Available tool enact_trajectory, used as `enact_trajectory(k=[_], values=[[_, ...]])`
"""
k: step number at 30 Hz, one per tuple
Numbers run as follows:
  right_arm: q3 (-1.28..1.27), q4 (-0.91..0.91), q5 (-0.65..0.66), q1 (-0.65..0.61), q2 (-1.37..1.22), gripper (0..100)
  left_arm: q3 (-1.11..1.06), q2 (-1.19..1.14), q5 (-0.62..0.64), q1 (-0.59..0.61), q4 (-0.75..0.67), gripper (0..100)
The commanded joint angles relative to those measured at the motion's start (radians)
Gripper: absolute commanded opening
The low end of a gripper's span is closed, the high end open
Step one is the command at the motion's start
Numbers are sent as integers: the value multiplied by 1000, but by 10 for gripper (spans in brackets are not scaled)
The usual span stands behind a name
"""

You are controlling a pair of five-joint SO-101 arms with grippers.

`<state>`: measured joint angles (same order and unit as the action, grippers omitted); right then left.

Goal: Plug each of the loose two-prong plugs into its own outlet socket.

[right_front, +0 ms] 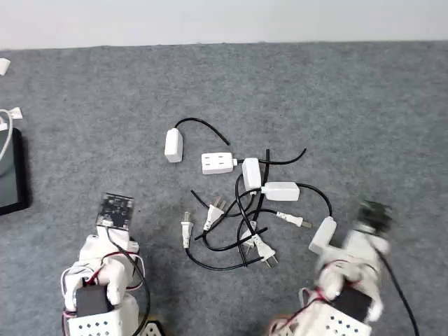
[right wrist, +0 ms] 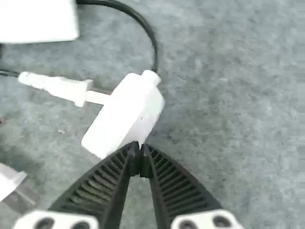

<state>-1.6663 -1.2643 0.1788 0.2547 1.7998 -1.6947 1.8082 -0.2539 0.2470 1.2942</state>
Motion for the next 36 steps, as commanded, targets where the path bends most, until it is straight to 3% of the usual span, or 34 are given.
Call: enact_trajectory(k=[1, 15, 20, 23, 27, 28, 31, 34, 36], values=[[-17, -33, -2, -137, 12, 9, 12, 14, -3, 9, -26, 27], [-17, -41, -2, -104, 5, 9, 16, 14, -3, 23, -26, 27], [-14, -28, 3, -68, 15, 9, 68, 14, -3, 101, -78, 30], [-8, 36, 121, -53, 13, 9, 73, 14, -2, 103, -92, 30], [54, 228, 407, 74, 13, 8, 73, 14, -2, 101, -147, 32], [89, 252, 394, 91, 5, 8, 77, 14, 0, 97, -164, 43], [275, 166, 167, 97, -4, 8, 142, 12, 100, 98, -169, 95], [443, 5, 51, 65, -64, 8, 263, 11, 189, 97, -34, 124], [430, 53, 11, 54, -147, 8, 298, 11, 221, 87, -14, 122]])
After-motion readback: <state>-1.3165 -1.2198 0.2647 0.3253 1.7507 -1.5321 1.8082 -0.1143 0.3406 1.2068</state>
